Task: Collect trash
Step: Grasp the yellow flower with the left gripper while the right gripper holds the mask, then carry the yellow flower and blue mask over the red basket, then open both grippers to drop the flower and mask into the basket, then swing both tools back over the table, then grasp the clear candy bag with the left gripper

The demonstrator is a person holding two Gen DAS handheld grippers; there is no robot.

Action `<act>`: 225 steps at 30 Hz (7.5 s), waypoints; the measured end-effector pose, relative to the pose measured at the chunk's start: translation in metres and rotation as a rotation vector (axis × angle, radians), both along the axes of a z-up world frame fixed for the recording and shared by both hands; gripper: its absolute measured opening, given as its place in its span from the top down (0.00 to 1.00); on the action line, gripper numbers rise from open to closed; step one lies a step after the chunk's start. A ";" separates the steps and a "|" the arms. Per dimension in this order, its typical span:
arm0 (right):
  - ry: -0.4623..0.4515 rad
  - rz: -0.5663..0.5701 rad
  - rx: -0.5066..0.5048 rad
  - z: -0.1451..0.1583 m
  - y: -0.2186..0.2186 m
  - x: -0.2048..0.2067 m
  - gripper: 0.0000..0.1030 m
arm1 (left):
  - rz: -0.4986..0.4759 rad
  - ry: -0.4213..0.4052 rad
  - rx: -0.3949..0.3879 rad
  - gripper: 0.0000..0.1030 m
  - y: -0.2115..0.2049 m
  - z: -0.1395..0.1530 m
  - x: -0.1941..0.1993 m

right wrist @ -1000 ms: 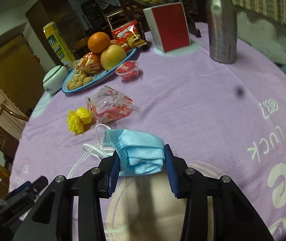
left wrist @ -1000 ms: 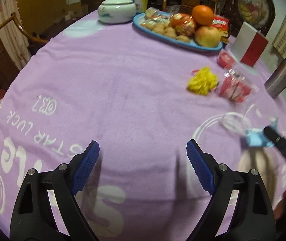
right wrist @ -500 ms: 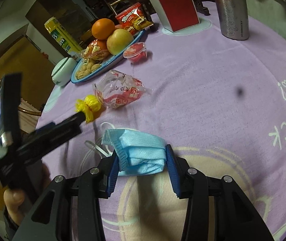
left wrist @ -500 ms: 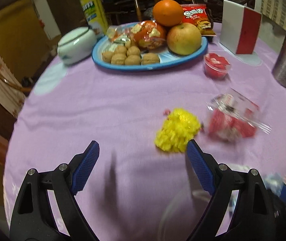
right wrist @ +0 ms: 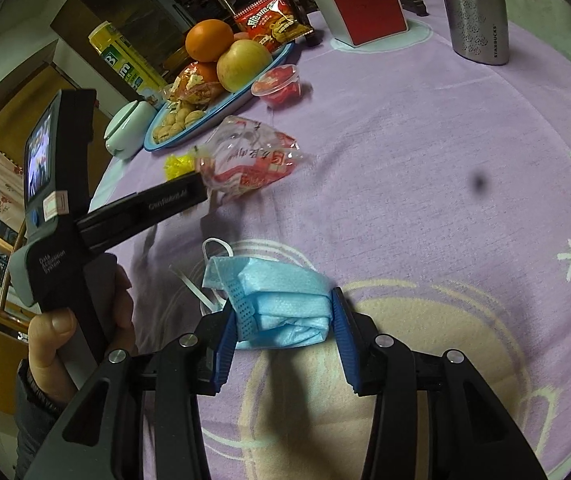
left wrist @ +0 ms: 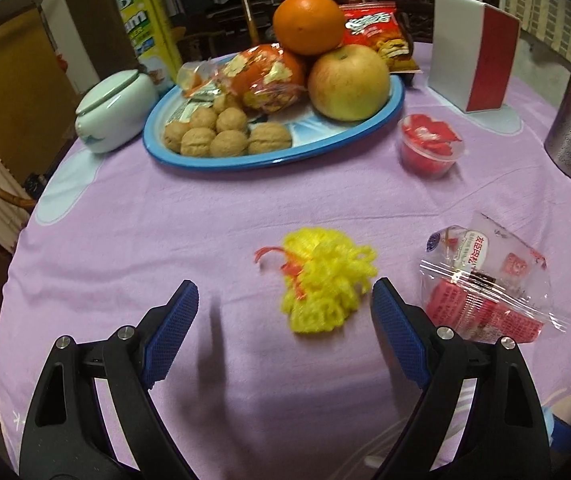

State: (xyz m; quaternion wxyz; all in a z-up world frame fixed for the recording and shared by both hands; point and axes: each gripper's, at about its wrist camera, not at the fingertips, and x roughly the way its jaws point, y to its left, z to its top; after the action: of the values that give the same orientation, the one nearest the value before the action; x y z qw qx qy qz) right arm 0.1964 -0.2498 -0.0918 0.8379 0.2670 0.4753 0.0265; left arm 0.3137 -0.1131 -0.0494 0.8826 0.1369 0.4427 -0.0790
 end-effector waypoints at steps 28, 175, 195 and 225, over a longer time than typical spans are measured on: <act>-0.055 0.043 -0.037 0.013 0.013 -0.007 0.57 | 0.026 -0.016 -0.084 0.69 0.062 0.054 -0.163; -0.202 0.296 -0.318 0.079 0.099 -0.073 0.11 | 0.222 -0.057 -0.092 0.13 0.168 0.090 -0.276; -0.100 0.115 -0.267 0.038 0.019 -0.038 0.11 | 0.132 0.020 -0.048 0.12 0.085 0.062 -0.200; -0.109 -0.114 -0.144 0.043 -0.050 -0.044 0.07 | -0.174 -0.044 -0.017 0.07 -0.058 0.022 -0.060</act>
State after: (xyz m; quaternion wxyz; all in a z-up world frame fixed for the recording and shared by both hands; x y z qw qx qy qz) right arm 0.1527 -0.3002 -0.0483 0.8798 0.2308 0.4135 -0.0412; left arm 0.2537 -0.1715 -0.0270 0.8831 0.1690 0.4089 -0.1560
